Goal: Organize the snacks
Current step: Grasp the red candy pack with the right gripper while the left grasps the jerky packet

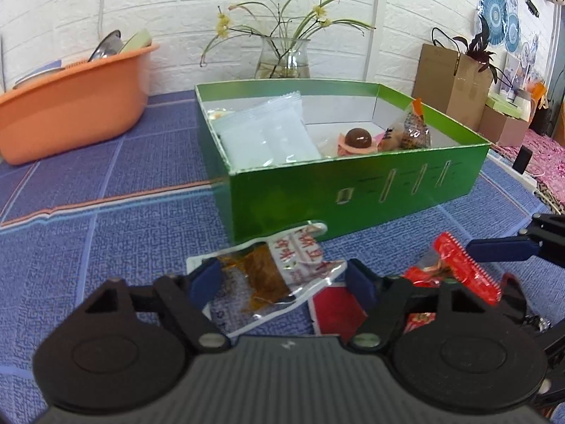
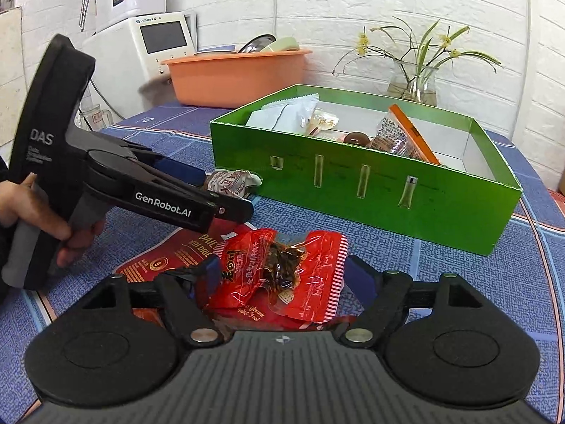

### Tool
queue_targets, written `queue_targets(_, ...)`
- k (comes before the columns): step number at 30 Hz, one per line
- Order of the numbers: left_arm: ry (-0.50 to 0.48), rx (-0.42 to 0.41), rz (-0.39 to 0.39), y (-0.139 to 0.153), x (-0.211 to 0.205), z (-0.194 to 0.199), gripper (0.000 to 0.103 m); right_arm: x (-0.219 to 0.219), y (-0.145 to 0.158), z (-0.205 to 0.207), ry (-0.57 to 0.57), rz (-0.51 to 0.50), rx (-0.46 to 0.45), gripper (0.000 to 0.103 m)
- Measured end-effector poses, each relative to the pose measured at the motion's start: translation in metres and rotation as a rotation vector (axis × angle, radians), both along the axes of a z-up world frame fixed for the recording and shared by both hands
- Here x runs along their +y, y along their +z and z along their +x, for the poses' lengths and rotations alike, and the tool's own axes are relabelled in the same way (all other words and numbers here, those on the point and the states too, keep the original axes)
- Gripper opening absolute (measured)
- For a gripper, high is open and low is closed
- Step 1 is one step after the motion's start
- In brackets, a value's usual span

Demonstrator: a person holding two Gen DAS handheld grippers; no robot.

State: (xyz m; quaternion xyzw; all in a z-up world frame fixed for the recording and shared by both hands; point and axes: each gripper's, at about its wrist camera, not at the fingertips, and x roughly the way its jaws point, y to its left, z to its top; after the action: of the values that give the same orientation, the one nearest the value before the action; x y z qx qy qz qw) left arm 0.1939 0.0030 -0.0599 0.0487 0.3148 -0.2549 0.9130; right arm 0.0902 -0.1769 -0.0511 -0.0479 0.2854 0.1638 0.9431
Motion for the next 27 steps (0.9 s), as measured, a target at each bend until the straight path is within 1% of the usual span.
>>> queue_targets(7, 0.014, -0.01, 0.001, -0.001, -0.002, -0.004, 0.07, 0.003, -0.001, 0.001, 0.016, 0.004, -0.005, 0.103)
queue_targets(9, 0.014, -0.019, 0.01, -0.002, -0.004, -0.004, 0.07, 0.004, -0.002, 0.004, 0.039, 0.018, -0.004, 0.103)
queue_targets(11, 0.02, -0.019, 0.008, -0.002, -0.004, -0.003, 0.07, 0.005, -0.004, 0.008, 0.086, 0.035, -0.006, 0.103)
queue_targets(13, 0.018, -0.021, 0.004, -0.001, -0.004, -0.005, 0.067, 0.006, -0.005, 0.011, 0.118, 0.027, -0.02, 0.103)
queue_targets(15, 0.011, -0.013, -0.015, 0.001, 0.0, -0.008, 0.062, 0.007, -0.002, 0.009, 0.102, 0.008, -0.044, 0.102)
queue_targets(16, 0.009, -0.002, -0.034, 0.002, 0.003, -0.009, 0.058, 0.007, 0.0, 0.007, 0.099, 0.007, -0.05, 0.094)
queue_targets(17, 0.012, 0.011, -0.058, 0.004, 0.007, -0.01, 0.057, 0.006, 0.003, 0.004, 0.09, 0.002, -0.069, 0.08)
queue_targets(19, 0.027, 0.025, -0.079, 0.006, 0.015, -0.014, 0.057, 0.003, 0.006, 0.0, 0.081, -0.006, -0.081, 0.077)
queue_targets(22, 0.027, 0.034, -0.08, 0.01, 0.023, -0.023, 0.057, -0.001, 0.007, -0.007, 0.088, -0.005, -0.082, 0.078)
queue_targets(23, 0.022, 0.035, -0.072, 0.01, 0.025, -0.027, 0.057, -0.003, 0.007, -0.009, 0.095, 0.003, -0.078, 0.085)
queue_targets(25, 0.02, 0.03, -0.025, 0.009, 0.03, -0.037, 0.057, -0.01, 0.009, -0.012, 0.117, 0.024, -0.066, 0.09)
queue_targets(26, 0.019, 0.02, 0.012, 0.008, 0.032, -0.043, 0.058, -0.012, 0.01, -0.014, 0.138, 0.033, -0.06, 0.096)
queue_targets(27, 0.017, 0.002, 0.034, 0.007, 0.036, -0.049, 0.058, -0.014, 0.011, -0.017, 0.158, 0.036, -0.055, 0.099)
